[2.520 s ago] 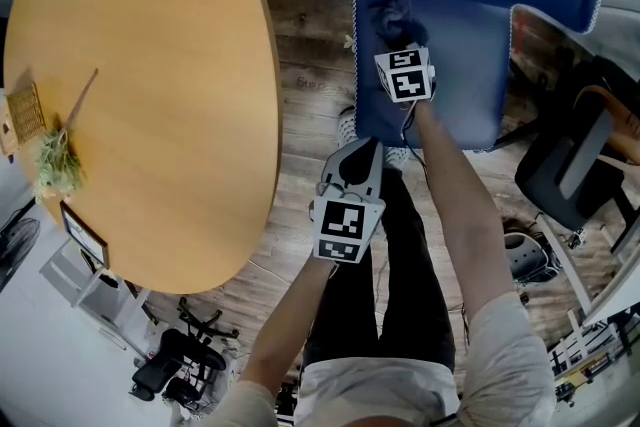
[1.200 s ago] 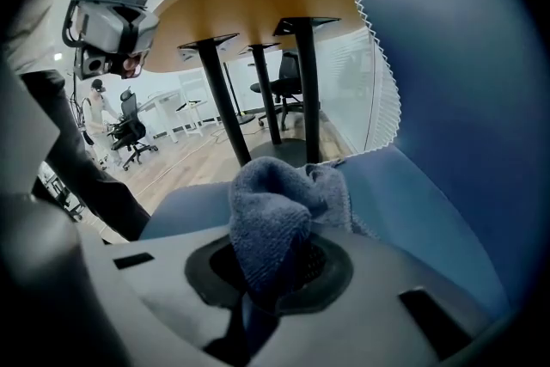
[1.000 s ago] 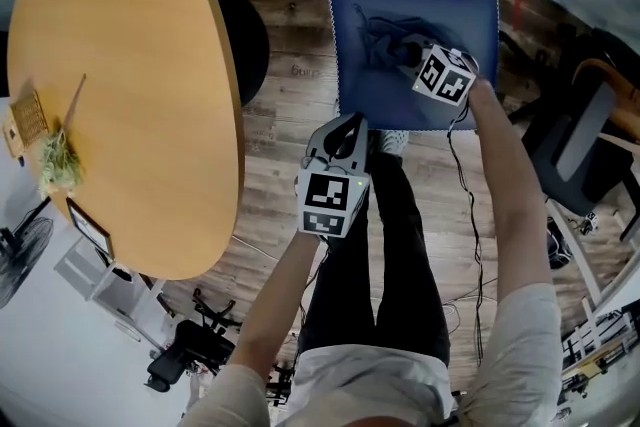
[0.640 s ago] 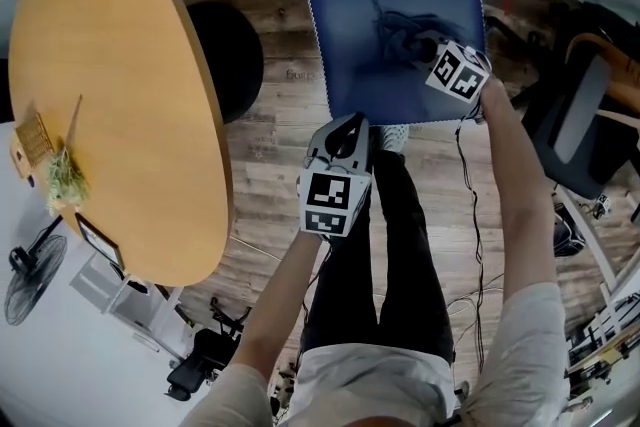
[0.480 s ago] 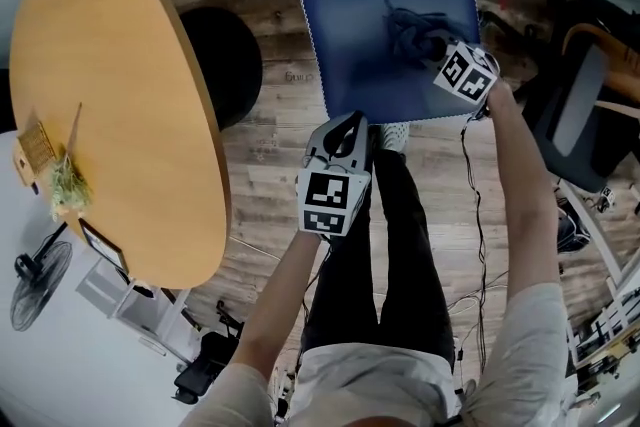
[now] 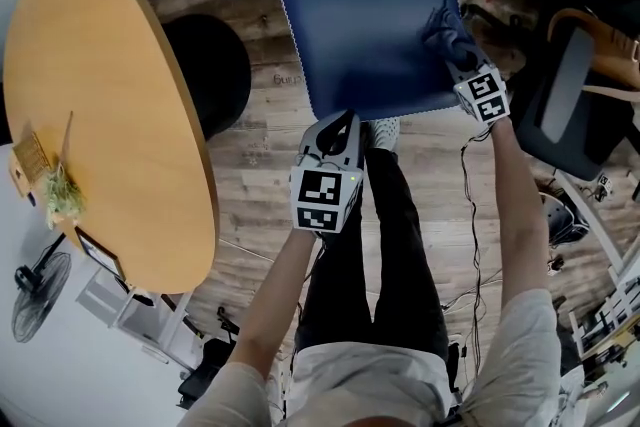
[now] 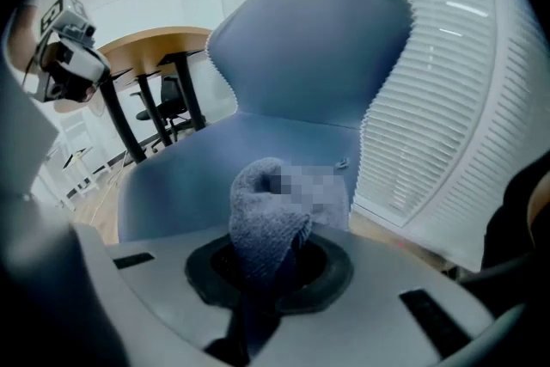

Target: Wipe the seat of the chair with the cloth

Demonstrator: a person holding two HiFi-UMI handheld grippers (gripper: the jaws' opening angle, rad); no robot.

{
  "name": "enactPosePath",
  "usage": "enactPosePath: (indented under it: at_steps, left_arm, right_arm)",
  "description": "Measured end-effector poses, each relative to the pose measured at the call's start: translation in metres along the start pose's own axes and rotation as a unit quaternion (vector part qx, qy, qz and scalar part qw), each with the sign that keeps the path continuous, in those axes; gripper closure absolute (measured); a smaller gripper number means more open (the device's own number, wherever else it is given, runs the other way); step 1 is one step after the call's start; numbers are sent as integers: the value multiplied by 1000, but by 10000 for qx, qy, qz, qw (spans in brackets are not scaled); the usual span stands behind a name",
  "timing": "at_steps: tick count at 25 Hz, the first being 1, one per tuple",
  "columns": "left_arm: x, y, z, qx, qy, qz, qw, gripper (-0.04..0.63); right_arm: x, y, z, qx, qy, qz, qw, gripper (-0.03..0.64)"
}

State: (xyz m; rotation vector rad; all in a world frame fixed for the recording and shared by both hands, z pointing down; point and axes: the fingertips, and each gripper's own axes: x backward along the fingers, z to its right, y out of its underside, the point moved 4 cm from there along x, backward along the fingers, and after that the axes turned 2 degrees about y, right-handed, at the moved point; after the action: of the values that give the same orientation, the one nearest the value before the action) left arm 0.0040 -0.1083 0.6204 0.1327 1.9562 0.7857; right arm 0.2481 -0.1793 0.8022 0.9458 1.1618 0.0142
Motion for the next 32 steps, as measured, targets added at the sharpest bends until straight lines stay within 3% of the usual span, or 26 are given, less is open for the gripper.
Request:
enactPosePath:
  at_steps: [2,5,11,20,26,32]
  left_arm:
    - [-1,2,1,19,-6,25,10000,568]
    - [-2,5,1,90,-24,69,9999,568]
    - [-4,14,1,367,-84,200,9991,568]
    - [17,46,-8,679,-195,246,9972,568]
    - [29,74,-16,850,-260,250,9957,568]
    - [42,90,-22,917,-256,260,9951,568]
  right_arm:
    - [7,9,3,-603,245,161,9977,569]
    - [13,17,4,-1537,650,441,9850,569]
    - [18,22,-4,-2231,1187,588,9658,569]
    - [18,23,-22,-2279,1483,485,9611,568]
    - [13,16,-56,-2141,1365,435,9663,568]
    - [8,10,-76,-2060,1662,392,9635,569]
